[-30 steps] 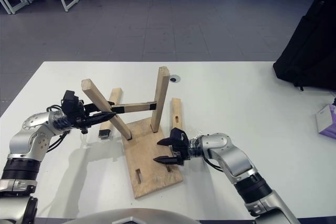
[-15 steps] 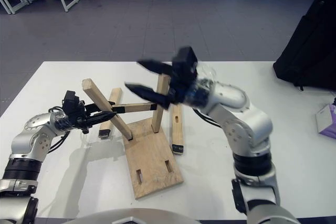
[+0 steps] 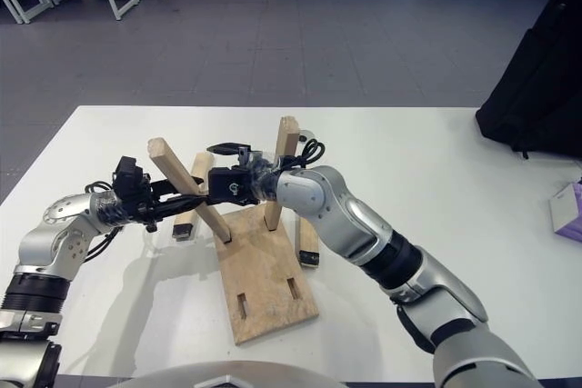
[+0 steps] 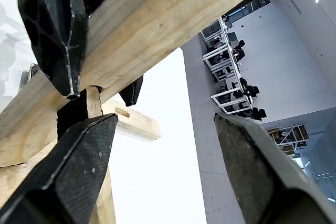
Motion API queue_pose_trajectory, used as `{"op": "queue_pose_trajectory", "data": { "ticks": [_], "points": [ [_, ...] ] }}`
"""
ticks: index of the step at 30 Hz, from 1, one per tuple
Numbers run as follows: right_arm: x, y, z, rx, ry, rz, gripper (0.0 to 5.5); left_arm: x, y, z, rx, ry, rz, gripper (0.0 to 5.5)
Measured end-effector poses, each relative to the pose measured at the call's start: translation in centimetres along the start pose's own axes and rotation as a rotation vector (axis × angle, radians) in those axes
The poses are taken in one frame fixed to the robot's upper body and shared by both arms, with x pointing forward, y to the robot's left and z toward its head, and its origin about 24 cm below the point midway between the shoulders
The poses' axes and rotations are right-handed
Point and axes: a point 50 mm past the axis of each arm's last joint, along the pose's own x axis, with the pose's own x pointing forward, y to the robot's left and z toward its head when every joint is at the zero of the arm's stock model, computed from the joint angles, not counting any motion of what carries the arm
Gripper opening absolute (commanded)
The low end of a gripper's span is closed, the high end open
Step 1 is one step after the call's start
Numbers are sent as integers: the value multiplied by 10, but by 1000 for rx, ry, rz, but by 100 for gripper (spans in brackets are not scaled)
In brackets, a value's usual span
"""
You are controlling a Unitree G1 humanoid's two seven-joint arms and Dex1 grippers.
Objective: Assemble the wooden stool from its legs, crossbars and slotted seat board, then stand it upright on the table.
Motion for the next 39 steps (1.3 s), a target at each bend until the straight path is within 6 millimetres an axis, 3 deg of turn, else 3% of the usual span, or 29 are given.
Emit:
{"op": "queue_pose_trajectory", "data": {
  "ticks": [10,12,13,16,18,19,22,25,29,39],
  "points": [
    [-12,-3,-6,-10,-6,-4,338,15,-15,0,60,3,42,202],
    [-19,-7,-10,77,-29,-33,338,18,-16,-1,67,5,33,202],
    [-24,-12,-13,154,-44,-63,338,20,-17,-1,74,4,25,202],
    [-59,-62,-10,413,-189,-317,338,24,-20,0,90,-1,8,202],
    [-90,-89,-12,449,-223,-506,338,26,-22,0,91,0,11,202],
    [-98,-91,-15,450,-215,-562,338,26,-23,-1,90,1,12,202],
    [-103,-72,-23,527,-195,-658,338,28,-26,-1,93,0,10,202],
    [-97,-42,-34,672,-167,-701,338,27,-27,-1,96,3,22,202],
    [-83,-22,-37,736,-133,-717,338,27,-27,-1,98,5,22,202],
    [-66,-16,-27,561,-85,-708,338,28,-28,0,106,8,19,202]
  ]
}}
